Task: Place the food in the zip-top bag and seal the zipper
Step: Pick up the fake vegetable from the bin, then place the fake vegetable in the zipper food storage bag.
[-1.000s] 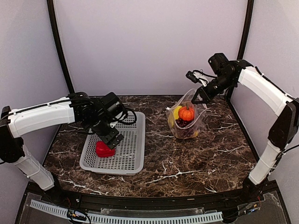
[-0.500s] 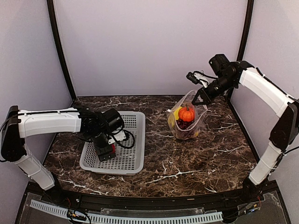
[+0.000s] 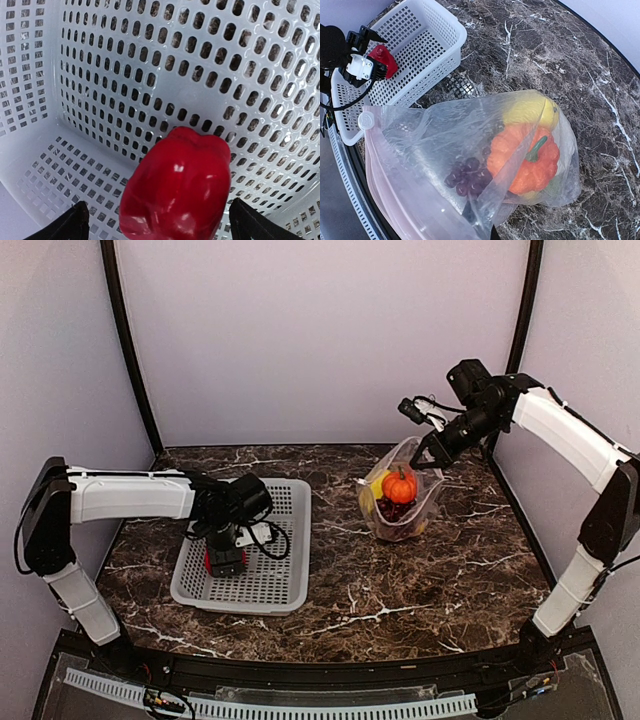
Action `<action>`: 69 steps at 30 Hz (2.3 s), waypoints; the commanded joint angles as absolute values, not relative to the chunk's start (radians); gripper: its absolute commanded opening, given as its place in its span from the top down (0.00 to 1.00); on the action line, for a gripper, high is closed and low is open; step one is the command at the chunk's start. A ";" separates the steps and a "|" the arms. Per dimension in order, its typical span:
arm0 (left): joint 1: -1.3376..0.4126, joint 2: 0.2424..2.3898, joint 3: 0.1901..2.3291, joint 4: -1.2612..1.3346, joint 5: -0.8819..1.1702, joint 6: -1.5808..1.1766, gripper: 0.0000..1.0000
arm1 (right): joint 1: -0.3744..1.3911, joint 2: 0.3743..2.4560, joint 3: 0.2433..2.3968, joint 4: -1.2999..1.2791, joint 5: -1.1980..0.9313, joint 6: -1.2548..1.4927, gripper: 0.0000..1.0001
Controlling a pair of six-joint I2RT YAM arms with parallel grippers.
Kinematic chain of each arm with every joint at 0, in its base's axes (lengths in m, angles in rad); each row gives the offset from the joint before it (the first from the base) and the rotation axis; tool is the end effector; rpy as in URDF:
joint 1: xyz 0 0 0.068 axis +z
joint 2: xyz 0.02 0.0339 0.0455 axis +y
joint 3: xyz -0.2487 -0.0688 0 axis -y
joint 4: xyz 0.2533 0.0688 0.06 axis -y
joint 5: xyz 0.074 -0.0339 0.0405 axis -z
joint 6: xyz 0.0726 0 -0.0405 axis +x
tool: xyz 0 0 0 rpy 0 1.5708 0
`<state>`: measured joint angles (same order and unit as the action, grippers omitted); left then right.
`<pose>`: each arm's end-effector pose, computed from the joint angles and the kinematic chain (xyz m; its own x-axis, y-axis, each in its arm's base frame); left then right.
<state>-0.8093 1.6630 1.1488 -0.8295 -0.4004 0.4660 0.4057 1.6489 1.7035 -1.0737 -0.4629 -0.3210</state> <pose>0.2445 -0.2155 0.1516 -0.3283 0.9441 -0.0305 0.8435 0.3076 0.4404 0.3197 0.1726 0.3168 -0.5633 -0.5492 -0.6173 -0.7860 0.5864 0.1955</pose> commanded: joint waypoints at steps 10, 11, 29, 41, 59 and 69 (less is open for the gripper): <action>-0.771 1.743 1.192 -0.851 -0.340 0.539 0.15 | 0.413 1.619 1.690 -1.049 -0.483 -0.330 0.99; -0.771 1.746 1.201 -0.858 -0.333 0.535 0.19 | 0.414 1.620 1.690 -1.050 -0.483 -0.330 0.99; -0.772 1.734 1.495 -1.052 -0.285 0.390 0.54 | 0.415 1.609 1.686 -1.060 -0.450 -0.342 0.99; -0.916 1.582 1.693 -0.740 -0.197 0.283 0.59 | 0.415 1.570 1.664 -1.103 -0.400 -0.358 0.78; -1.132 1.758 1.621 0.113 0.214 0.103 0.63 | 0.416 1.487 1.525 -1.068 -0.409 -0.353 1.00; -1.174 1.855 1.625 0.203 0.105 0.134 0.65 | 0.415 1.515 1.620 -1.099 -0.441 -0.335 1.00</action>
<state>-1.1557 1.8671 1.6321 0.1364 0.1497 0.1211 0.4107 1.5074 1.5585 -1.1007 -0.4099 -0.3527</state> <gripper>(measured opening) 0.646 0.004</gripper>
